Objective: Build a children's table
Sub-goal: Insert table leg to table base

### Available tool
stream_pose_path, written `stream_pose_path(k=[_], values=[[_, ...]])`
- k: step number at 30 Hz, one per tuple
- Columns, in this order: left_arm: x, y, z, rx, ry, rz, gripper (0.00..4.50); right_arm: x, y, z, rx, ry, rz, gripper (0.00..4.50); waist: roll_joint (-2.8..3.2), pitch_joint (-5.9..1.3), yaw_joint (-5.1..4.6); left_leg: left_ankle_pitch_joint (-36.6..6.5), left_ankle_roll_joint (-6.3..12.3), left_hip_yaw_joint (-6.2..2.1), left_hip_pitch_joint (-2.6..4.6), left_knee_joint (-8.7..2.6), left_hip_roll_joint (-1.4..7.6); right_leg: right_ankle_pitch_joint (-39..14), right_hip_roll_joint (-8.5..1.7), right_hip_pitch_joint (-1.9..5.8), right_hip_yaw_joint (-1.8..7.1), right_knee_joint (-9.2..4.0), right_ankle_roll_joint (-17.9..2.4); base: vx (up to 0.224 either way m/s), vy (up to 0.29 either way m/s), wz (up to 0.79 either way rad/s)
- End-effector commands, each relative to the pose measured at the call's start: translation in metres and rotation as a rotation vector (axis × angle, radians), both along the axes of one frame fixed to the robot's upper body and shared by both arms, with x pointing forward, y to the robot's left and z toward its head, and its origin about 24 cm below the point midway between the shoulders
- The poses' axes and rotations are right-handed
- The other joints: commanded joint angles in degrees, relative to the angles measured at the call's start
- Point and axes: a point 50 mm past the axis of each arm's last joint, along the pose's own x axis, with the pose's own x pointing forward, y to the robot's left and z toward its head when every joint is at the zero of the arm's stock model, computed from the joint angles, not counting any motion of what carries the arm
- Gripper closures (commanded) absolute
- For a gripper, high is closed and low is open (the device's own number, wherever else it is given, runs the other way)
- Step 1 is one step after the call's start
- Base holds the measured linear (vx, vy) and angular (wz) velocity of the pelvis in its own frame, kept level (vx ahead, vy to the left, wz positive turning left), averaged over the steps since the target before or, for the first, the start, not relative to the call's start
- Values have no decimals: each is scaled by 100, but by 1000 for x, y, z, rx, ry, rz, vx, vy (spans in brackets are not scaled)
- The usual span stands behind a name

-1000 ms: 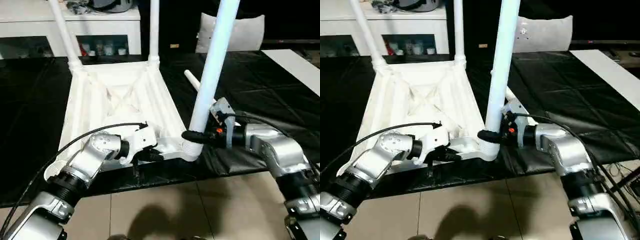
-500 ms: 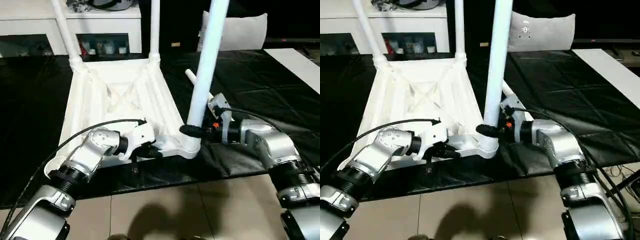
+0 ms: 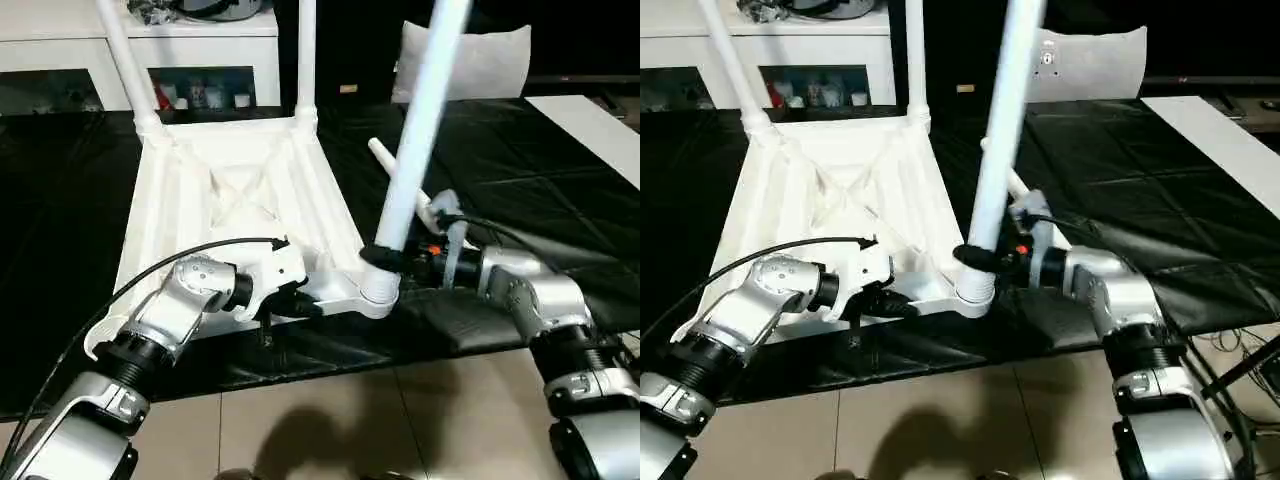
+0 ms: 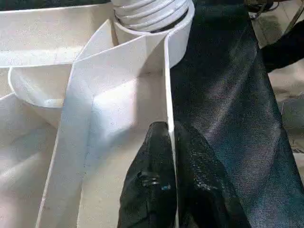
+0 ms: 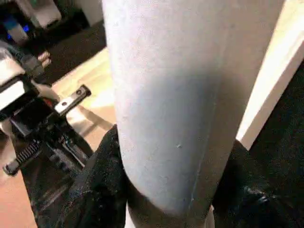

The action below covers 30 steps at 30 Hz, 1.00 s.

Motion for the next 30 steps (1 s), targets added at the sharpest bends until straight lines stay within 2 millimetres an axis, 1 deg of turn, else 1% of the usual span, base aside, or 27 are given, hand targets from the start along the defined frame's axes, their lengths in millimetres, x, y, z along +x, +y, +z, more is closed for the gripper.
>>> stream_pose_path(k=[1, 3, 4, 5, 7, 8, 9, 10, 11, 13, 14, 15, 18, 20, 22, 23, 27, 28, 30], values=[[0, -7, 7, -69, -22, -12, 450, -4, -5, -11, 1, 23, -33, 262, -21, -404, 17, -1114, 185, 14, -18, -378, 93, -2149, -370, 333, 270, -497, -846, 0, 0, 0], [1, -7, 8, -73, -27, 0, 450, -9, -6, -16, 4, 21, -38, 262, -20, -404, 20, -1126, 189, 13, -15, -379, 94, -2203, -373, 331, 268, -501, -833, 0, 0, 0], [2, -7, 8, -75, -30, 5, 450, -10, -7, -17, 5, 20, -40, 262, 32, -395, 25, -1170, 180, 10, -3, -381, 91, -2270, -367, 320, 266, -513, -816, 0, 0, 0], [3, -7, 8, -76, -34, 10, 450, -12, -8, -19, 3, 18, -44, 262, 12, -398, 18, -1181, 180, 13, -6, -382, 94, -2277, -366, 324, 266, -523, -799, 0, 0, 0], [4, -8, 9, -82, -38, 23, 450, -17, -11, -26, -4, 6, -68, 262, 2, -398, 18, -1198, 188, 15, -11, -384, 87, -2284, -363, 327, 266, -533, -770, 0, 0, 0], [5, -8, 9, -84, -38, 25, 450, -19, -13, -28, -4, 1, -80, 262, 44, -400, 28, -1214, 183, 5, -4, -386, 89, -2292, -371, 325, 265, -527, -775, 0, 0, 0], [5, -9, 8, -85, -36, 24, 450, -22, -16, -31, -10, -17, -106, 262, 25, -397, 19, -1248, 196, 8, -9, -391, 83, -2333, -358, 325, 259, -544, -754, 0, 0, 0], [5, -9, 8, -85, -35, 24, 450, -22, -16, -32, -13, -21, -110, 262, 27, -393, 21, -1280, 195, 8, 1, -393, 84, -2389, -359, 315, 257, -550, -741, 0, 0, 0], [4, -9, 8, -85, -35, 24, 450, -23, -18, -33, -20, -32, -120, 262, 51, -395, 12, -1333, 192, 3, -5, -393, 74, -2496, -363, 324, 250, -565, -715, 0, 0, 0], [4, -10, 8, -86, -34, 25, 450, -25, -19, -32, -22, -53, -128, 262, 46, -391, 7, -1376, 201, 0, -3, -395, 69, -2622, -360, 320, 241, -586, -678, 0, 0, 0], [4, -10, 7, -86, -33, 25, 450, -25, -20, -32, -20, -61, -133, 262, 66, -391, 10, -1385, 199, -3, 0, -396, 69, -2645, -358, 317, 241, -590, -665, 0, 0, 0], [4, -10, 7, -86, -33, 26, 450, -26, -20, -32, -15, -69, -140, 262, 54, -392, 2, -1436, 206, -5, 6, -399, 69, -2715, -353, 311, 235, -601, -624, 0, 0, 0], [5, -11, 7, -86, -33, 27, 450, -29, -22, -34, -14, -78, -153, 262, 62, -396, 8, -1427, 221, -8, 6, -401, 70, -2710, -354, 308, 236, -602, -617, 0, 0, 0], [5, -10, 7, -80, -33, 25, 450, -31, -21, -37, -68, -86, -127, 262, 70, -401, 10, -1395, 233, -7, -1, -402, 76, -2581, -352, 306, 242, -589, -658, 0, 0, 0], [4, -8, 6, -67, -34, 17, 450, -34, -19, -40, -172, -102, -70, 262, 88, -392, 10, -1434, 213, -15, -10, -410, 73, -2584, -345, 308, 232, -584, -656, 0, 0, 0], [4, -8, 7, -63, -36, 16, 450, -34, -19, -41, -194, -102, -58, 262, 81, -388, 1, -1447, 212, -9, -6, -413, 71, -2607, -338, 310, 235, -594, -637, 0, 0, 0], [6, -5, 7, -26, -46, -5, 450, -32, -17, -39, -266, -100, 10, 262, 71, -365, -22, -1676, 215, -18, 27, -418, 63, -3044, -346, 287, 208, -657, -510, 0, 0, 0], [6, -4, 7, -22, -47, -8, 450, -31, -17, -38, -271, -97, 18, 262, 82, -364, -25, -1711, 208, -22, 34, -419, 66, -3073, -348, 283, 205, -659, -504, 0, 0, 0], [8, -2, 9, -8, -51, -17, 450, -31, -15, -40, -298, -71, 72, 262, 73, -367, -36, -1783, 205, -32, 37, -427, 73, -3101, -356, 287, 199, -669, -489, 0, 0, 0]])
